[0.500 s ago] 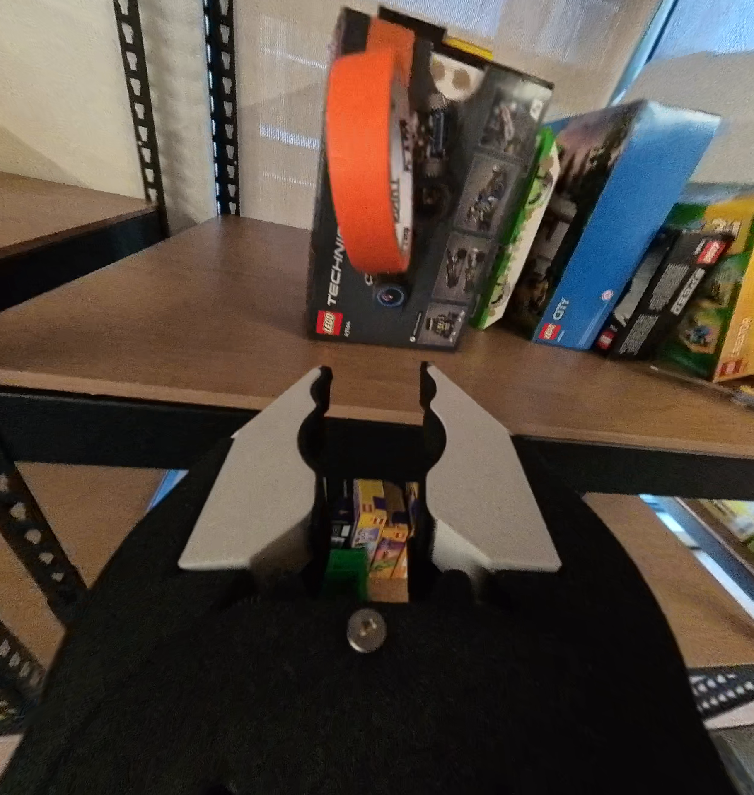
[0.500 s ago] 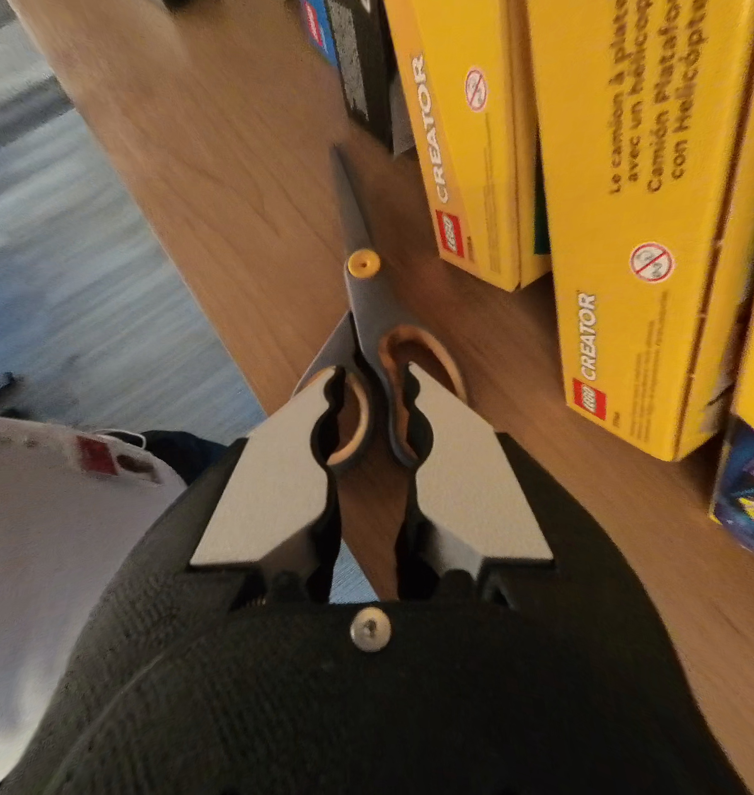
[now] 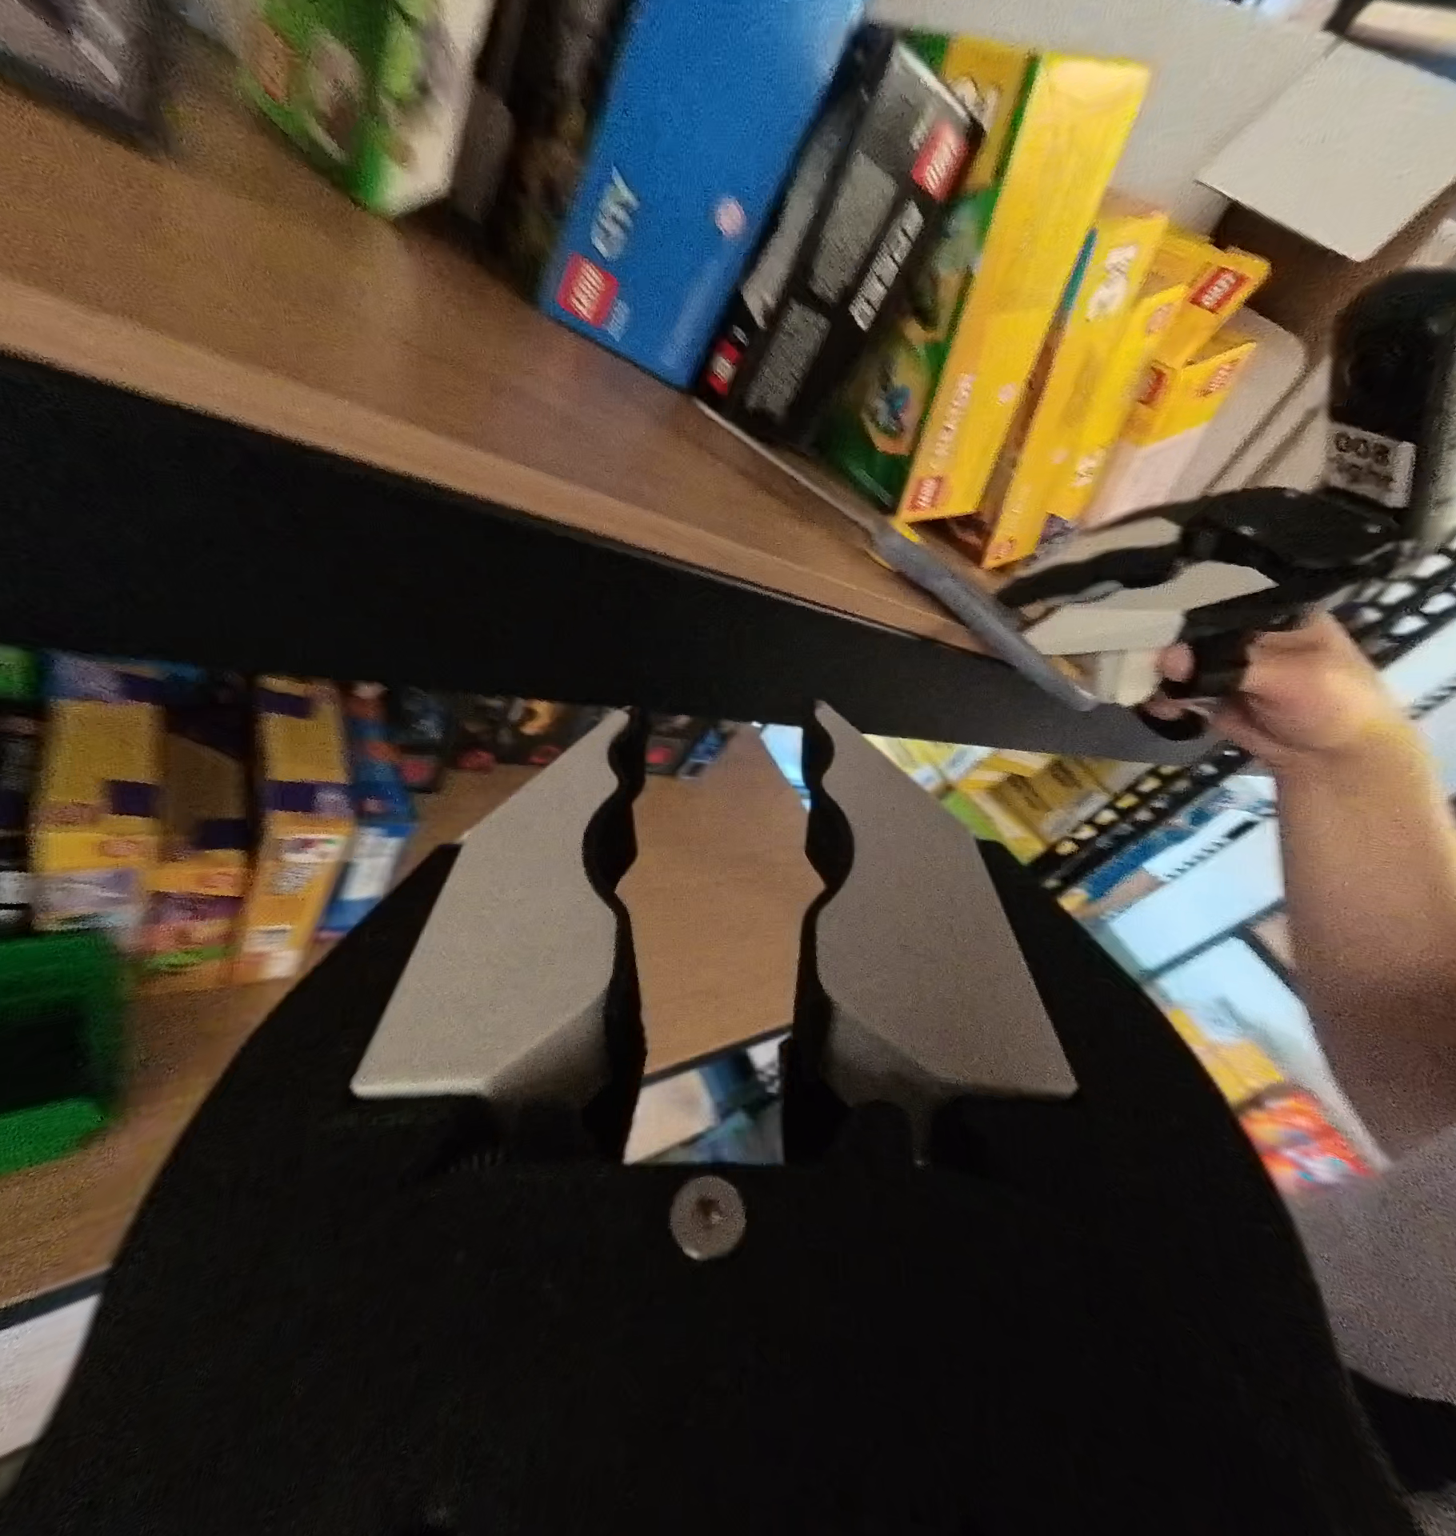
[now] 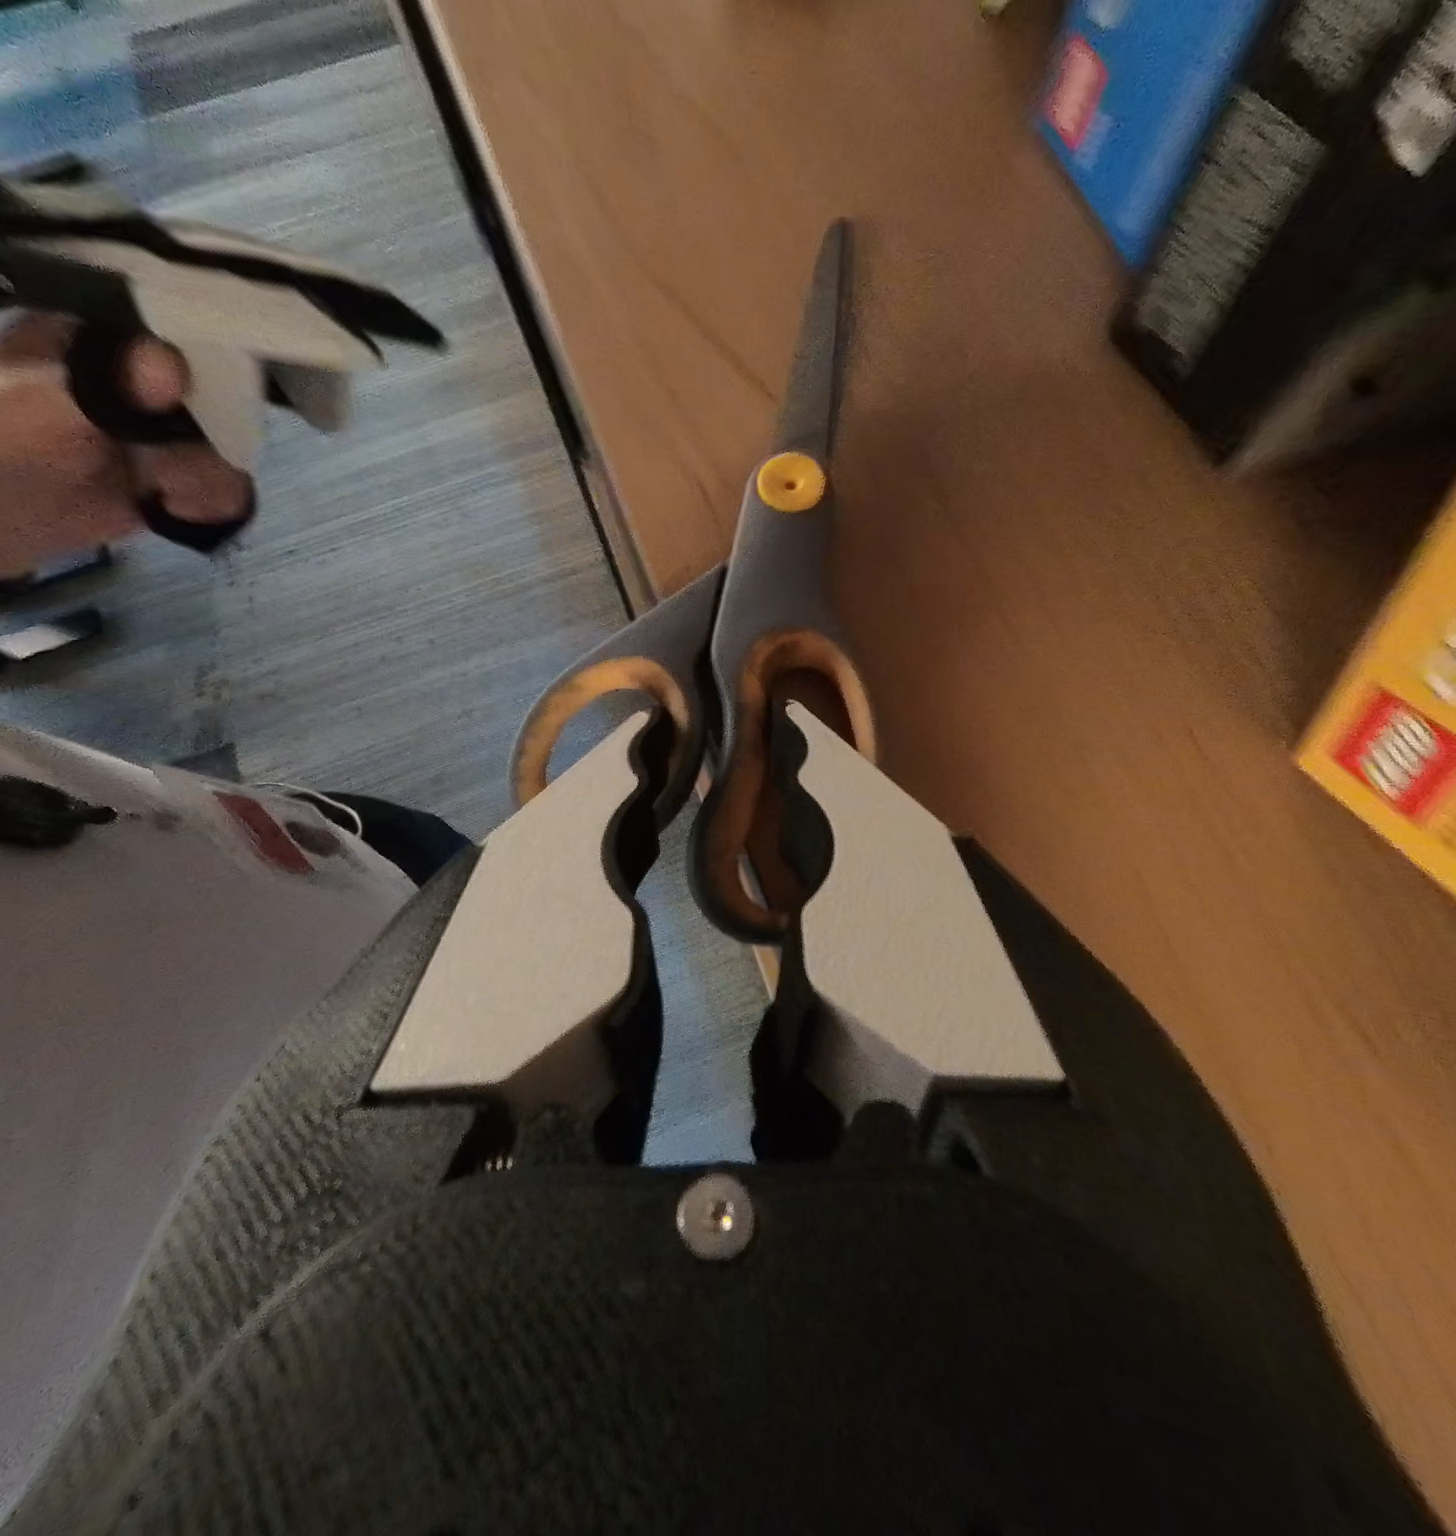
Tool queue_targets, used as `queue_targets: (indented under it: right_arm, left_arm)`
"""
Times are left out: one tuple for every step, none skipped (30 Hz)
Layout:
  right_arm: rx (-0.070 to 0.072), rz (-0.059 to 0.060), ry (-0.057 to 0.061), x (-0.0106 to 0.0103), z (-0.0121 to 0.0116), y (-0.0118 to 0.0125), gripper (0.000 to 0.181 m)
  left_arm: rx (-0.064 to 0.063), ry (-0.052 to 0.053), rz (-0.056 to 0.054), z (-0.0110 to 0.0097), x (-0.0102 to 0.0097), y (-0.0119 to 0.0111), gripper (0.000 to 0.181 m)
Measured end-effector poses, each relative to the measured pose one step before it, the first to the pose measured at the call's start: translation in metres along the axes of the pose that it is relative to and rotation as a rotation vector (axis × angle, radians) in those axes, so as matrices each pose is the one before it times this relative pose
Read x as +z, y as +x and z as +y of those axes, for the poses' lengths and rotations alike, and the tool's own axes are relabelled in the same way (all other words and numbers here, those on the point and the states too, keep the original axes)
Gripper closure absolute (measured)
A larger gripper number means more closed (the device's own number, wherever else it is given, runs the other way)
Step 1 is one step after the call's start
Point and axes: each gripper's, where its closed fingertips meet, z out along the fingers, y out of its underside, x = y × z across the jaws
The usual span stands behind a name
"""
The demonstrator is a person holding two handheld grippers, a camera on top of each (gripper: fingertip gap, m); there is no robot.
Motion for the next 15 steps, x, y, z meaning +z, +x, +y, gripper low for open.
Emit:
queue_targets:
  right_arm:
    - [-0.0252, -0.0127, 0.0013, 0.0075, -0.00596, -0.00687, 0.158]
    - [-0.0207, -0.0105, -0.0018, 0.00649, -0.00539, -0.00554, 0.158]
    - [-0.0222, -0.0147, -0.0027, 0.00553, -0.00475, -0.0052, 0.158]
    - [-0.0223, -0.0201, -0.0026, 0.00461, -0.00393, -0.00572, 0.158]
    - [-0.0185, -0.0239, -0.0003, 0.00405, -0.00344, -0.00628, 0.158]
    - [-0.0153, -0.0272, -0.0005, 0.00357, -0.00264, -0.00646, 0.158]
    - [-0.0143, -0.027, 0.0, 0.00357, -0.00187, -0.00671, 0.158]
    - [-0.0197, -0.0204, -0.0017, 0.00347, -0.00118, -0.0063, 0.158]
    - [-0.0293, -0.0174, -0.0018, 0.00314, -0.001, -0.00684, 0.158]
    - [-0.0246, -0.0034, -0.0134, 0.00385, 0.00078, -0.00545, 0.158]
    - [-0.0375, 0.0138, -0.0095, 0.00328, 0.00077, -0.00353, 0.158]
    - [-0.0468, 0.0151, -0.0025, 0.00185, -0.00025, -0.0035, 0.158]
    - [-0.0442, 0.0199, 0.0098, 0.0008, -0.0021, -0.00234, 0.158]
    - [-0.0285, 0.0194, 0.02, 0.0006, -0.00393, -0.00173, 0.158]
    - [-0.0017, 0.0198, 0.0267, 0.00163, -0.00543, -0.00107, 0.158]
  left_arm:
    - [-0.033, -0.0093, 0.0352, 0.00903, 0.00849, 0.00901, 0.146]
    - [-0.0365, 0.0023, 0.0393, 0.0062, 0.00868, 0.0079, 0.146]
    - [-0.046, 0.0087, 0.0472, 0.00404, 0.00887, 0.00714, 0.143]
    - [-0.0563, 0.0151, 0.0477, 0.00169, 0.0088, 0.00554, 0.134]
    - [-0.0656, 0.0244, 0.0493, -0.00086, 0.00799, 0.00436, 0.125]
    - [-0.0746, 0.0276, 0.0599, -0.00245, 0.0069, 0.00549, 0.126]
    - [-0.0831, 0.0223, 0.0642, -0.0022, 0.00583, 0.00606, 0.126]
    - [-0.0762, 0.0134, 0.0588, -0.00132, 0.00482, 0.00509, 0.127]
    - [-0.0562, 0.0083, 0.0508, -0.00066, 0.00343, 0.00447, 0.131]
    - [-0.0392, 0.0084, 0.0437, -0.00065, 0.00192, 0.00444, 0.139]
    - [-0.0266, 0.0025, 0.0177, 0.00026, 0.00044, 0.00167, 0.146]
    - [-0.0077, -0.0049, -0.0218, 0.00087, -0.00155, -0.00334, 0.165]
    - [0.0098, -0.006, -0.0102, 0.00049, -0.00295, -0.00055, 0.166]
    - [0.0002, -0.0037, -0.0008, -0.00091, -0.00307, 0.0031, 0.167]
    - [-0.0065, 0.0042, -0.0158, -0.00278, -0.00279, 0.0032, 0.167]
